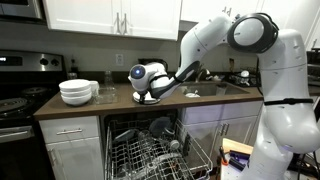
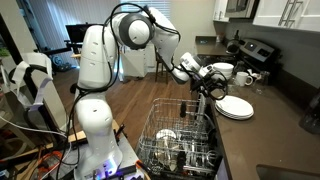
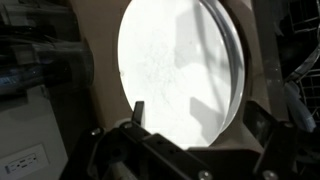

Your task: Take the top white plate and put it in the dishwasher

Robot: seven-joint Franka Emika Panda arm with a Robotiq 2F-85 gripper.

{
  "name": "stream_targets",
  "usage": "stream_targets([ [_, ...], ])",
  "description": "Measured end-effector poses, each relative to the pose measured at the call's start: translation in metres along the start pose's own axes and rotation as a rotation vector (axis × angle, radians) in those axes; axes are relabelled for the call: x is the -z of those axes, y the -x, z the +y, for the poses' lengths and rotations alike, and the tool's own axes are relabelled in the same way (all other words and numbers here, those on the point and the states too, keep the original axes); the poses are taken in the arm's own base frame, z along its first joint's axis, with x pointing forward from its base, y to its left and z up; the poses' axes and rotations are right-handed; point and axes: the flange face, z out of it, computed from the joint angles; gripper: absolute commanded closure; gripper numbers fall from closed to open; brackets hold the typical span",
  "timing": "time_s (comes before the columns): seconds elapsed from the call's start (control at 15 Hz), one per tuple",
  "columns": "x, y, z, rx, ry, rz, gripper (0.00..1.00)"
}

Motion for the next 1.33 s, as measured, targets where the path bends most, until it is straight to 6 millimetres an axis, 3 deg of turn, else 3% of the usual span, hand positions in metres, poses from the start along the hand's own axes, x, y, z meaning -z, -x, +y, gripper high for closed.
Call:
stream_targets([
  [0.07,-0.0024,0.0008,-0.0016,0.003,-0.001,-0.004,0.33],
  [0.27,-0.0064,0.0021,-0.0037,0.008,-0.003,-0.011,0.34],
  [0.4,-0.0067,0.0023,-0.0043,0.012,-0.004,-0.012,0.25],
  [0.53,-0.0068,0.0024,-0.0042,0.021,-0.003,-0.012,0.36],
  [0.67,-0.0072,0.0026,-0.0039,0.027,-0.003,-0.013,0.37],
  [0.73,-0.0075,0.0029,-0.0046,0.027,-0.005,-0.014,0.33],
  [0.87,-0.0077,0.0029,-0.0046,0.028,-0.006,-0.015,0.36],
  [0.93,-0.0078,0.0030,-0.0043,0.031,-0.006,-0.015,0.58],
  [1.07,-0.0079,0.0030,-0.0041,0.035,-0.007,-0.015,0.63],
  [1.33,-0.0089,0.0037,-0.0060,0.043,-0.011,-0.019,0.90],
])
